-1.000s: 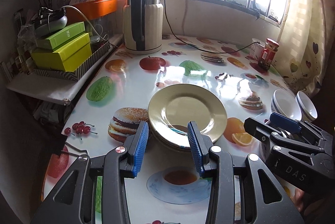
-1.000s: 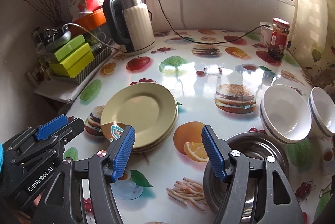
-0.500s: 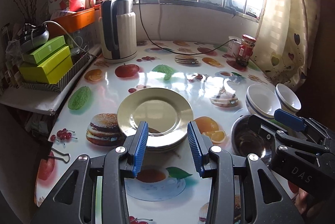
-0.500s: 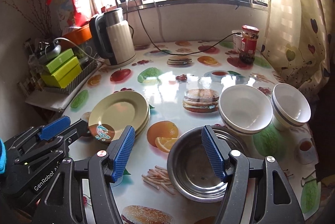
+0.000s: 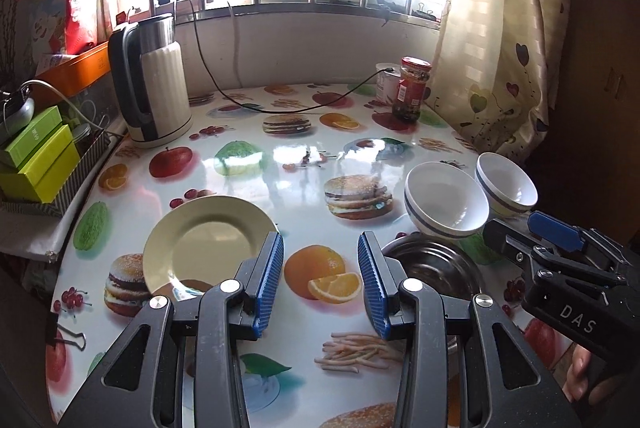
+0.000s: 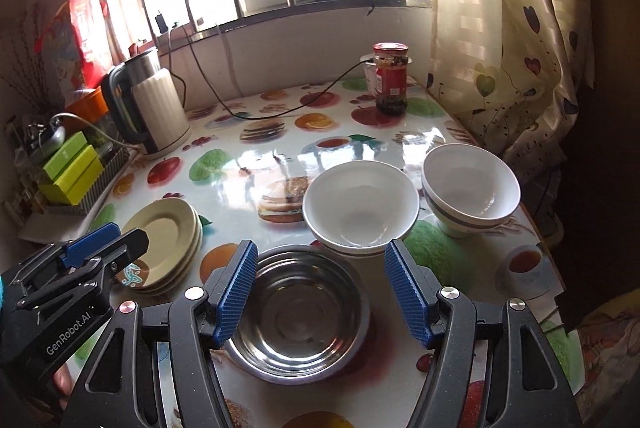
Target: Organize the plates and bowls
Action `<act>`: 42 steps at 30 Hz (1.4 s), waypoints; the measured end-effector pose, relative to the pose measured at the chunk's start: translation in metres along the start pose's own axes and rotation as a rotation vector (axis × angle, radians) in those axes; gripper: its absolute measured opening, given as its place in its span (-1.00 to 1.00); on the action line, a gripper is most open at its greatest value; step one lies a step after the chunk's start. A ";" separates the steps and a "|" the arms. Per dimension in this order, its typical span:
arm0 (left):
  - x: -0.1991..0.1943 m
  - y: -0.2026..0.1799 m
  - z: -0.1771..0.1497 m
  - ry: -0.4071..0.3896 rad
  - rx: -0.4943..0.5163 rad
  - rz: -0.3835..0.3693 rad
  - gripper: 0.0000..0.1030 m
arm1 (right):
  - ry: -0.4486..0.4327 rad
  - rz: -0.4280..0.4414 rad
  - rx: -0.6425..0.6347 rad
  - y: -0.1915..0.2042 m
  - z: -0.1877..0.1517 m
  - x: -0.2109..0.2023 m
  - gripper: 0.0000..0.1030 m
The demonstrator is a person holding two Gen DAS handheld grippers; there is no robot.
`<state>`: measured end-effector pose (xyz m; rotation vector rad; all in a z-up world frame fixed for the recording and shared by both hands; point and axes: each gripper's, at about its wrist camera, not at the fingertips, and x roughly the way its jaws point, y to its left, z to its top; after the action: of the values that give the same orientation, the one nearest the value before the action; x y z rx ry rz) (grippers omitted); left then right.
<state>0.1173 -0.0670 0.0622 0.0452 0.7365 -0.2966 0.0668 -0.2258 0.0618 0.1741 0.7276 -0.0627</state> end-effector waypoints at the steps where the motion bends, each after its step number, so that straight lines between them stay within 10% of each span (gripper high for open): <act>1: 0.003 -0.004 0.002 0.005 0.006 -0.005 -0.22 | 0.000 -0.008 0.008 -0.005 0.001 0.000 0.30; 19: 0.068 -0.041 0.039 0.072 -0.003 -0.196 -0.22 | 0.023 -0.064 0.095 -0.065 0.010 0.038 0.30; 42: 0.139 -0.065 0.045 0.182 0.023 -0.216 -0.22 | 0.069 -0.017 0.122 -0.080 0.012 0.084 -0.10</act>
<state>0.2260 -0.1705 0.0074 0.0140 0.9203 -0.5119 0.1285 -0.3059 0.0037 0.2878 0.7950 -0.1177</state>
